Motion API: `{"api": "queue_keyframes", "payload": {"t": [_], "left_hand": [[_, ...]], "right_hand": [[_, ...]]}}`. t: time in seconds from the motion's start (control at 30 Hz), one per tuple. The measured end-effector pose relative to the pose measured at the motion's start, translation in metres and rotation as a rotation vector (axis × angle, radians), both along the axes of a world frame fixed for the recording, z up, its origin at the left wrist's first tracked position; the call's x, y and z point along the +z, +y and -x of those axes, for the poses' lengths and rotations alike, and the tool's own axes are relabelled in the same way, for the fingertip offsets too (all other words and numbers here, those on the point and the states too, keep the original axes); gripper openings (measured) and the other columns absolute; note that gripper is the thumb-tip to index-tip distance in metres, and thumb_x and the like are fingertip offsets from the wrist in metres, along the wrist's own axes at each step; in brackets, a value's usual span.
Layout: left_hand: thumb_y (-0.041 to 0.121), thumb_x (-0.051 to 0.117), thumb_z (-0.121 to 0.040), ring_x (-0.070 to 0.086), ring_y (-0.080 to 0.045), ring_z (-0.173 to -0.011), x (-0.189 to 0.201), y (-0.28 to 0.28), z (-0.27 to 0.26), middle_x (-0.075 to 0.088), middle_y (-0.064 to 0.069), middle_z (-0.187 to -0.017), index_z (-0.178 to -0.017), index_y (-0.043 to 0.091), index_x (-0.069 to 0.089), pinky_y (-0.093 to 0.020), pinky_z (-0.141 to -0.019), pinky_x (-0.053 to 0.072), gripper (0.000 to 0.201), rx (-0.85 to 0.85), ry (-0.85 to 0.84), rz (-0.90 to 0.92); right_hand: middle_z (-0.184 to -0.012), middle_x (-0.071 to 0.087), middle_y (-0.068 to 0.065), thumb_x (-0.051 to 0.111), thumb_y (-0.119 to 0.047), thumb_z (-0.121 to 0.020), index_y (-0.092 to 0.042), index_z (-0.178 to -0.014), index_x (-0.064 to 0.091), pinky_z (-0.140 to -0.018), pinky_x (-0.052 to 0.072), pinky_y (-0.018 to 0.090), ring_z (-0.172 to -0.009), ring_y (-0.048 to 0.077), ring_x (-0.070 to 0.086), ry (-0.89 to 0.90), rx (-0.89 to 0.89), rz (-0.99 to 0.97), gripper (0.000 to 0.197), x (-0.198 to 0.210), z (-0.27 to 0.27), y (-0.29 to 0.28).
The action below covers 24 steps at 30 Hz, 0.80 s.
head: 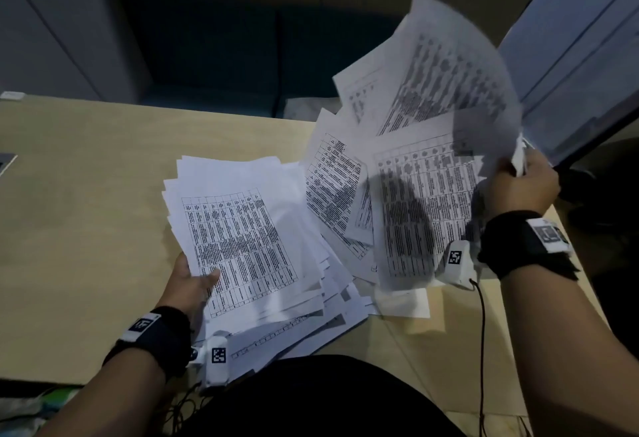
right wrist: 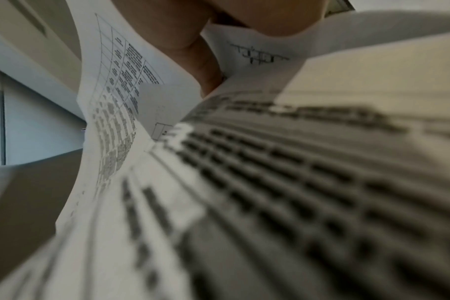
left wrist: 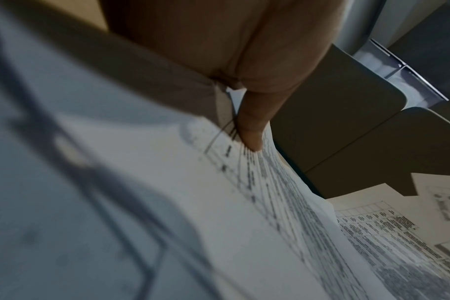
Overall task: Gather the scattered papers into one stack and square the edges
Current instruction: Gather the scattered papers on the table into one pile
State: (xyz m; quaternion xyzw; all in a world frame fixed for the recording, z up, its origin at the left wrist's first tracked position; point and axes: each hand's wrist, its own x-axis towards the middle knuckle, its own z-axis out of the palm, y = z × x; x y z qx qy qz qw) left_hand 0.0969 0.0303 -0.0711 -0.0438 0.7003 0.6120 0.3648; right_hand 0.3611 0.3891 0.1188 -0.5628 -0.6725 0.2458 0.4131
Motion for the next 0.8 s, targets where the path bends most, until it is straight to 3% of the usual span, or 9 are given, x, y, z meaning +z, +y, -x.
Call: {"api": "queue_keyframes", "payload": {"t": [0.1, 0.2, 0.27, 0.37, 0.5, 0.57, 0.67, 0.8], "left_hand": [[-0.001, 0.059, -0.094, 0.025, -0.032, -0.147, -0.001, -0.002, 0.0, 0.014, 0.001, -0.165, -0.15, 0.038, 0.025, -0.051, -0.116, 0.021, 0.077, -0.022, -0.027, -0.028], [0.003, 0.064, -0.091, 0.024, -0.032, -0.148, 0.0, -0.004, 0.001, 0.013, 0.001, -0.166, -0.147, 0.041, 0.027, -0.053, -0.115, 0.02, 0.077, -0.037, -0.006, -0.012], [0.001, 0.063, -0.091, 0.025, -0.029, -0.148, 0.002, -0.002, -0.001, 0.016, 0.005, -0.165, -0.146, 0.042, 0.03, -0.051, -0.116, 0.02, 0.076, -0.024, 0.005, -0.043], [-0.004, 0.058, -0.094, 0.024, -0.025, -0.147, 0.009, 0.001, -0.004, 0.018, 0.008, -0.163, -0.149, 0.036, 0.027, -0.048, -0.117, 0.016, 0.075, 0.022, 0.01, -0.092], [-0.003, 0.059, -0.094, 0.031, -0.022, -0.144, 0.017, 0.002, 0.002, 0.035, 0.008, -0.156, -0.148, 0.032, 0.032, -0.047, -0.115, 0.022, 0.07, -0.029, 0.089, -0.117], [0.0, 0.062, -0.093, 0.031, -0.021, -0.145, 0.021, 0.004, 0.004, 0.035, 0.009, -0.157, -0.149, 0.032, 0.031, -0.048, -0.116, 0.023, 0.072, -0.064, 0.121, -0.125], [-0.004, 0.059, -0.094, 0.027, -0.011, -0.141, 0.031, 0.012, 0.002, 0.026, 0.012, -0.159, -0.153, 0.028, 0.025, -0.039, -0.114, 0.02, 0.075, -0.08, 0.106, -0.183], [-0.006, 0.055, -0.095, 0.028, -0.007, -0.136, 0.046, 0.02, -0.005, 0.032, 0.014, -0.149, -0.154, 0.025, 0.022, -0.032, -0.11, 0.019, 0.075, -0.091, 0.071, -0.222]], "right_hand": [[-0.082, 0.052, 0.012, 0.046, -0.01, -0.087, -0.008, -0.089, 0.06, -0.049, 0.036, 0.009, -0.069, 0.01, 0.045, 0.119, -0.077, -0.008, 0.014, 0.007, -0.004, 0.002], [-0.081, 0.058, 0.009, 0.047, -0.012, -0.087, -0.006, -0.093, 0.066, -0.057, 0.047, 0.02, -0.072, 0.014, 0.052, 0.186, -0.145, 0.006, 0.021, 0.003, -0.008, 0.012], [-0.077, 0.059, 0.008, 0.049, -0.009, -0.082, -0.007, -0.087, 0.066, -0.053, 0.044, 0.018, -0.07, 0.016, 0.053, 0.18, -0.154, 0.066, 0.018, -0.005, -0.011, 0.019], [-0.074, 0.061, 0.007, 0.051, -0.007, -0.075, -0.01, -0.083, 0.065, -0.06, 0.043, 0.028, -0.07, 0.025, 0.057, 0.068, -0.121, 0.146, 0.016, -0.02, -0.016, 0.023], [-0.065, 0.054, 0.01, 0.053, -0.007, -0.076, -0.005, -0.076, 0.056, -0.057, 0.04, 0.033, -0.063, 0.034, 0.049, -0.068, -0.108, 0.187, 0.003, -0.038, -0.022, 0.016], [-0.071, 0.059, 0.015, 0.053, -0.008, -0.077, -0.005, -0.081, 0.058, -0.06, 0.043, 0.035, -0.067, 0.037, 0.053, -0.109, -0.113, 0.199, 0.008, -0.043, -0.024, 0.011], [-0.077, 0.058, 0.017, 0.052, -0.009, -0.082, -0.007, -0.086, 0.06, -0.064, 0.042, 0.035, -0.071, 0.036, 0.05, -0.19, -0.082, 0.22, 0.01, -0.046, -0.028, 0.006], [-0.073, 0.052, 0.014, 0.05, -0.007, -0.084, -0.014, -0.082, 0.056, -0.064, 0.035, 0.031, -0.069, 0.034, 0.044, -0.269, -0.03, 0.227, 0.01, -0.045, -0.033, 0.001]]}}
